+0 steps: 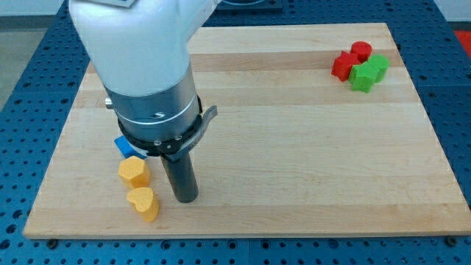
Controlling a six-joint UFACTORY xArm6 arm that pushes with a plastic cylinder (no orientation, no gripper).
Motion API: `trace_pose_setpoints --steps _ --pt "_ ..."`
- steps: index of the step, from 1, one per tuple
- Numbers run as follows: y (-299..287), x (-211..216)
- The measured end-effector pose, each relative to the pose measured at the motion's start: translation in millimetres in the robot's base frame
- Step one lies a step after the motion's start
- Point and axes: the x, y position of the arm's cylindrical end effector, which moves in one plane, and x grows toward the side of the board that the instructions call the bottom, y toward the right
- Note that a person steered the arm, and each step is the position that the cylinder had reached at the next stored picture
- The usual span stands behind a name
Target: Move the yellow heart vertically below the yellow hexagon
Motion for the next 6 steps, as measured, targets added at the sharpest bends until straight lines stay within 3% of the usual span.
trace_pose_setpoints --steps 6 --pt "-33.1 12.3"
